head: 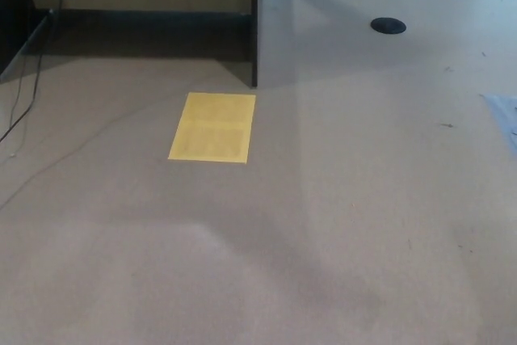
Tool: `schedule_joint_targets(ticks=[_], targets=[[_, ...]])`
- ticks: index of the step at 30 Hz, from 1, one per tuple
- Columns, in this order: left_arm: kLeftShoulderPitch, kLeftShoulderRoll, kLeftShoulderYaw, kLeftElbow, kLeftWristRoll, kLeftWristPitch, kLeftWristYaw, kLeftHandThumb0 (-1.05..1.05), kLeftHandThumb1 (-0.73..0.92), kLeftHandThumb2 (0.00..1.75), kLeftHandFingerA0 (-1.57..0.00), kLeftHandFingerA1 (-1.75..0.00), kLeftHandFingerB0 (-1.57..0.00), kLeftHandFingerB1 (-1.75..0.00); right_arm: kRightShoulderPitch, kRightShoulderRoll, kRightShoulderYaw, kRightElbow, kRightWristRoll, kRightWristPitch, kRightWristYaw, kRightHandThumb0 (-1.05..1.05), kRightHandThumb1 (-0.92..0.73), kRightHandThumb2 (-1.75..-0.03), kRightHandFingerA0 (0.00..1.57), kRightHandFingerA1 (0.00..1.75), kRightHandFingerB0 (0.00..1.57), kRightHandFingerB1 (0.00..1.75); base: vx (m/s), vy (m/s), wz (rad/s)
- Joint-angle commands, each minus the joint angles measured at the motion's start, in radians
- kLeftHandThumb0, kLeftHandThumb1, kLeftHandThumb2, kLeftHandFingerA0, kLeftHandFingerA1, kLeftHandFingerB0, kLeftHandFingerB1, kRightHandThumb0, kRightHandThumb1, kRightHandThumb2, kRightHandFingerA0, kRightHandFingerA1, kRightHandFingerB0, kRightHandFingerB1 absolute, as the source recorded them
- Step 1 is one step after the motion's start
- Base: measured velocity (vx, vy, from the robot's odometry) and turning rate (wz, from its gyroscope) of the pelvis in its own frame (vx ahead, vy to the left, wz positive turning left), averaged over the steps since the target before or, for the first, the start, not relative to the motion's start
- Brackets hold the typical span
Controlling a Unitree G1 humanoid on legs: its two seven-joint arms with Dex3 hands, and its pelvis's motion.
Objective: A person is holding a plastic bag and the robot extends its left hand to grab the bag by hooking its thumb into the holes at the top and brings its hand down by its side. Then it extends its arm again to hand the plastic bag back to the person.
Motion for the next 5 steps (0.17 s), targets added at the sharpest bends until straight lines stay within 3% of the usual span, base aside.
schedule_joint_targets(ticks=[1,5], targets=[[-0.007,0.008,0.006,0.031,-0.072,-0.067,-0.022,-0.51,0.46,0.55,-0.41,-0.38,-0.26,-0.30,0.009,0.005,-0.007,0.010,0.005,0.008,-0.010,-0.36,-0.72,-0.60,0.71,0.48,0.56,0.41,0.00,0.000,0.00],[-0.006,0.010,-0.004,0.039,-0.065,-0.069,-0.008,-0.54,0.47,0.55,-0.44,-0.39,-0.28,-0.30,0.016,0.002,-0.006,0.000,0.004,0.015,-0.006,-0.37,-0.73,-0.61,0.71,0.49,0.55,0.40,0.00,0.000,0.00]])
